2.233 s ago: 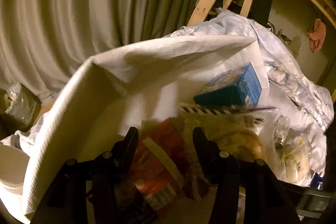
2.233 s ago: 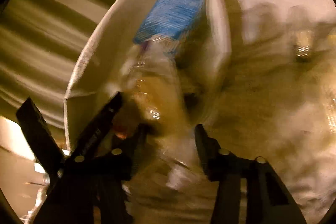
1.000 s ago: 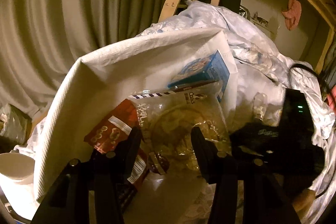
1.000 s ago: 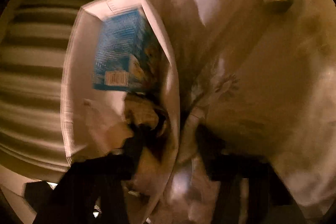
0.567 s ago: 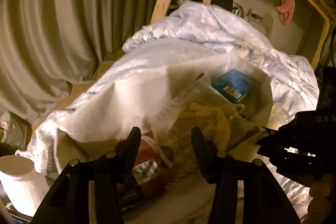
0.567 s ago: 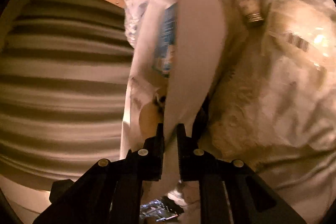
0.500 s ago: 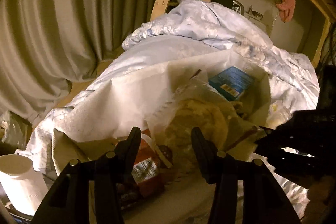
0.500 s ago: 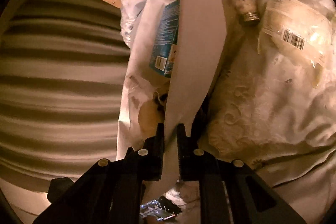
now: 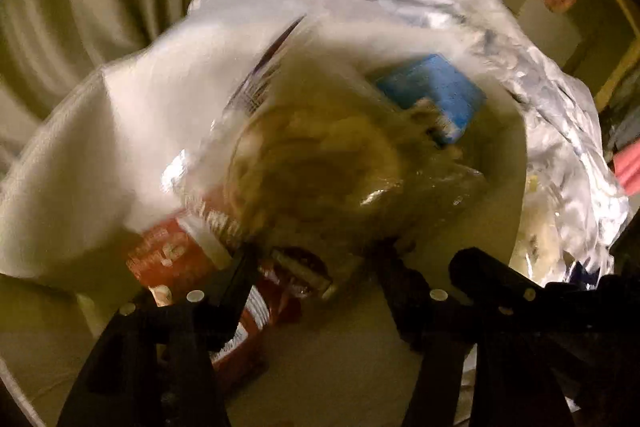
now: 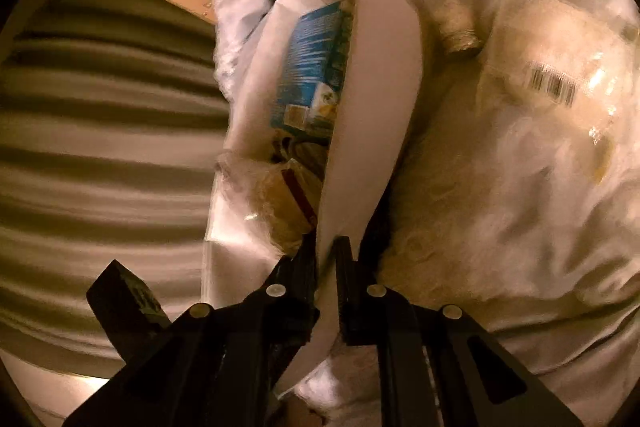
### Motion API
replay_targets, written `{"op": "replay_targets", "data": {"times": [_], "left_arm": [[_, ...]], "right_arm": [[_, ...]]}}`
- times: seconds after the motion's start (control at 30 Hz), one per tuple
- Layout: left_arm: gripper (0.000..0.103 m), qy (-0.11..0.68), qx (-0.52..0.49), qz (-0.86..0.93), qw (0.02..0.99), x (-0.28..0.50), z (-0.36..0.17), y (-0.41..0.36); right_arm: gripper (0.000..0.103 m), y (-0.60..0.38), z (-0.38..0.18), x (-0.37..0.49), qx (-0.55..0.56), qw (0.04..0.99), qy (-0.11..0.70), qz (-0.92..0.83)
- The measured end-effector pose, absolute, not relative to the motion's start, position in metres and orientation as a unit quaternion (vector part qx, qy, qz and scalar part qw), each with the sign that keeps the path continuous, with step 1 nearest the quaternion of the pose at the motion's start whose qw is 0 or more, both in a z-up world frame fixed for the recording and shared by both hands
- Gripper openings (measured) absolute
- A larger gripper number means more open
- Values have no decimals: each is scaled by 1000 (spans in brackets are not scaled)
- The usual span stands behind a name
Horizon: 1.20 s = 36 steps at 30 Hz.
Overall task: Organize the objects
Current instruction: 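Release the cookie bag inside the box and withdraw the right gripper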
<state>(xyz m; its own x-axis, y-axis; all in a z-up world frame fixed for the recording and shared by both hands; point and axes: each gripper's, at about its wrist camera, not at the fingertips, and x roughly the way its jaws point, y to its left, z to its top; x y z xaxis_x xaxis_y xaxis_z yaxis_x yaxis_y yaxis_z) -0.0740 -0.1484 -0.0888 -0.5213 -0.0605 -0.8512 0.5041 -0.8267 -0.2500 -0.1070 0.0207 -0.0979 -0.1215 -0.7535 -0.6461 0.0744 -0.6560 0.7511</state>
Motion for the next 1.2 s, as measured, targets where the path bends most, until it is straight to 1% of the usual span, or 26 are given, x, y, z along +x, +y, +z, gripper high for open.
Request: {"op": "replay_targets", "data": {"times": [0.13,0.27,0.4,0.5,0.53,0.6,0.63,0.67,0.7,0.73,0.77,0.83,1.07,1.2], "left_arm": [[59,249,440,-841,193,-69,-91,-148],[57,260,421,-843,212,-64,-91,-154],[56,254,407,-848,225,-60,-90,-156],[56,242,404,-854,221,-56,-87,-152],[56,233,403,-857,220,-54,-84,-149],[57,213,400,-863,225,-51,-77,-141],[57,203,400,-864,229,-50,-75,-139],[56,192,402,-865,233,-49,-72,-136],[56,179,404,-866,236,-47,-69,-133],[56,166,405,-868,236,-45,-66,-129],[56,161,404,-870,234,-43,-63,-126],[56,164,398,-878,211,-35,-54,-119],[56,143,359,-914,125,-14,-7,-79],[56,147,338,-926,82,-4,13,-64]], "right_arm": [[9,9,-107,-120,581,332,-304,-678],[10,-1,-111,-124,559,360,-306,-681],[10,-1,-114,-121,539,378,-308,-687],[11,-2,-108,-120,531,383,-288,-699],[13,0,-104,-118,531,380,-275,-706],[20,6,-93,-114,529,362,-254,-724],[27,11,-87,-113,525,350,-247,-736],[33,19,-81,-111,518,341,-246,-745],[34,28,-73,-109,509,337,-250,-752],[37,35,-67,-108,505,335,-253,-754],[43,44,-60,-106,505,331,-255,-755],[49,54,-46,-102,509,321,-248,-759],[50,91,7,-70,471,282,-198,-812],[50,118,62,-40,399,249,-164,-867]]}}
